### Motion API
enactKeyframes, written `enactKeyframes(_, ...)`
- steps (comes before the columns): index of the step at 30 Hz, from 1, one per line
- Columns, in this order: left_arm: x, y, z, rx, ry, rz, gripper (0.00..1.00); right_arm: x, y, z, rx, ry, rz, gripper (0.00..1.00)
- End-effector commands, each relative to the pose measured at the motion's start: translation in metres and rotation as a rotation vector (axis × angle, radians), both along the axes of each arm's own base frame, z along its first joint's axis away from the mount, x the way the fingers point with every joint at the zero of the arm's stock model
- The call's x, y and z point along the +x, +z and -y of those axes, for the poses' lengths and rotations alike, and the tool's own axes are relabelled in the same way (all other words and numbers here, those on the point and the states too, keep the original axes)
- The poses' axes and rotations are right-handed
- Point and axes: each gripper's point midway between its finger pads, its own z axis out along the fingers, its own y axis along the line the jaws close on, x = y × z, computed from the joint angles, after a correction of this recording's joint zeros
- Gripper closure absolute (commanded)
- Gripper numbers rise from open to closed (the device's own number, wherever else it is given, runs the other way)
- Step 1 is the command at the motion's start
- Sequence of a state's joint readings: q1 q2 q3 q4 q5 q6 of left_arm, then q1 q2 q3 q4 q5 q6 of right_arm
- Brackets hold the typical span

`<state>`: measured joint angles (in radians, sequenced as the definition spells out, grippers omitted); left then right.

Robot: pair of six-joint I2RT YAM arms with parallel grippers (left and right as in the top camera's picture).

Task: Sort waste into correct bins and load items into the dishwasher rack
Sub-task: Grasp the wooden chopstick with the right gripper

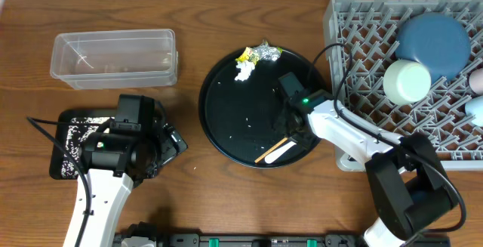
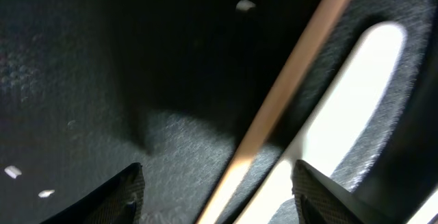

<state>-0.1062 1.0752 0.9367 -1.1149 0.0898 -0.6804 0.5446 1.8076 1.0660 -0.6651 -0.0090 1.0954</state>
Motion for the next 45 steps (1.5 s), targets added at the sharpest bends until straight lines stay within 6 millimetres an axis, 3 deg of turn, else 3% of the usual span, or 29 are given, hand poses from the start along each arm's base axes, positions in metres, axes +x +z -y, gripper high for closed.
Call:
enactKeyframes(1, 0.003, 0.006, -0.004, 0.016, 0.015, 0.02, 0.02, -0.01, -0.013, 0.002, -0.001, -0.021, -0.029, 0.34)
enactKeyframes(16, 0.003, 0.006, -0.004, 0.016, 0.015, 0.02, 0.02, 0.002, -0.012, -0.003, 0.012, 0.025, 0.028, 0.34)
enactKeyframes(24, 0.003, 0.006, -0.004, 0.016, 0.015, 0.02, 0.02, -0.002, -0.013, 0.0, -0.001, 0.043, 0.014, 0.35)
enactKeyframes(27, 0.003, 0.006, -0.004, 0.016, 0.015, 0.02, 0.02, -0.003, -0.014, 0.0, -0.003, 0.044, 0.01, 0.44)
enactKeyframes(31, 0.003, 0.006, -0.004, 0.016, 0.015, 0.02, 0.02, -0.003, -0.014, 0.0, -0.003, 0.044, 0.01, 0.65)
enactKeyframes(36, 0.003, 0.006, -0.004, 0.016, 0.015, 0.02, 0.02, -0.003, -0.013, 0.0, -0.002, 0.042, 0.011, 0.73)
enactKeyframes(42, 0.003, 0.006, -0.004, 0.016, 0.015, 0.02, 0.02, -0.003, -0.013, 0.0, -0.002, 0.042, 0.012, 0.94)
enactKeyframes(45, 0.003, 0.006, -0.004, 0.016, 0.015, 0.02, 0.02, -0.002, -0.013, 0.0, -0.001, 0.041, 0.013, 0.96)
